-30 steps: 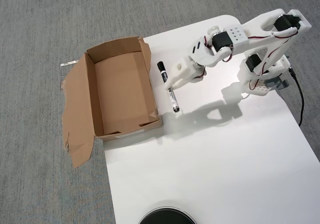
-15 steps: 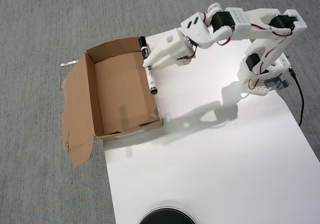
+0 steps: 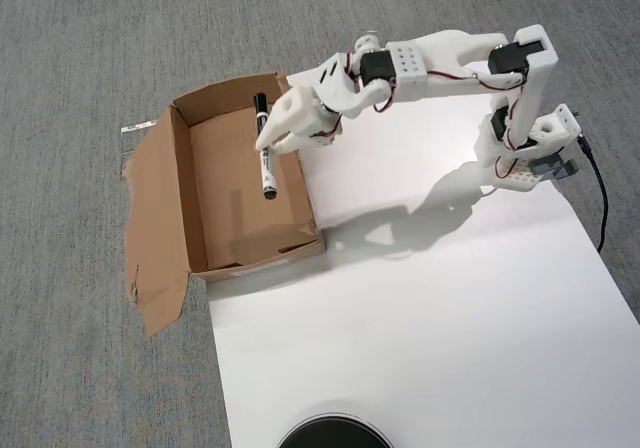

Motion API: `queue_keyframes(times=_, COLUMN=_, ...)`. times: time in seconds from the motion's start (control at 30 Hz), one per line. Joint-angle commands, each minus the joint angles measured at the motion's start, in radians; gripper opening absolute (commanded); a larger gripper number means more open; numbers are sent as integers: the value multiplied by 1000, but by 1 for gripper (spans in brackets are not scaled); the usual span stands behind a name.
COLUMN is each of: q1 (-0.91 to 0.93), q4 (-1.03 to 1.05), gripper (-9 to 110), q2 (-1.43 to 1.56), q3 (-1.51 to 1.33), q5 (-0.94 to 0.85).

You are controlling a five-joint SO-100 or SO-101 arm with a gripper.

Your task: Grasp a pen and put it in the box.

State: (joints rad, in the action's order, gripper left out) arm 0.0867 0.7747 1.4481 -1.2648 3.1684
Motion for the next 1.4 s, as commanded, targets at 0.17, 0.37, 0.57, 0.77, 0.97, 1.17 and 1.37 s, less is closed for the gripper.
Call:
queue_keyframes(times=0.17, q1=1, q4=2, gripper=0, q2=-89, q3=36, q5=-5)
queue_keyframes(times=0.37, q1=-1, q4=2, gripper=0, q2=-155, q3=35, q5=-5)
queue_keyframes(times=0.57, q1=-1, q4=3, gripper=2, q2=-186, q3=33, q5=-7)
queue_keyframes(times=0.77, q1=-2, q4=3, gripper=11, q2=-192, q3=33, q5=-7)
queue_keyframes(times=0.97, q1=-2, q4=5, gripper=12, q2=-190, q3=33, q5=-7)
queue_keyframes(times=1.17, q1=-4, q4=5, gripper=12, q2=-173, q3=33, q5=-7)
queue_keyframes(times=1.37, q1=-24, q4=6, gripper=12, q2=-109, q3=31, q5=-7)
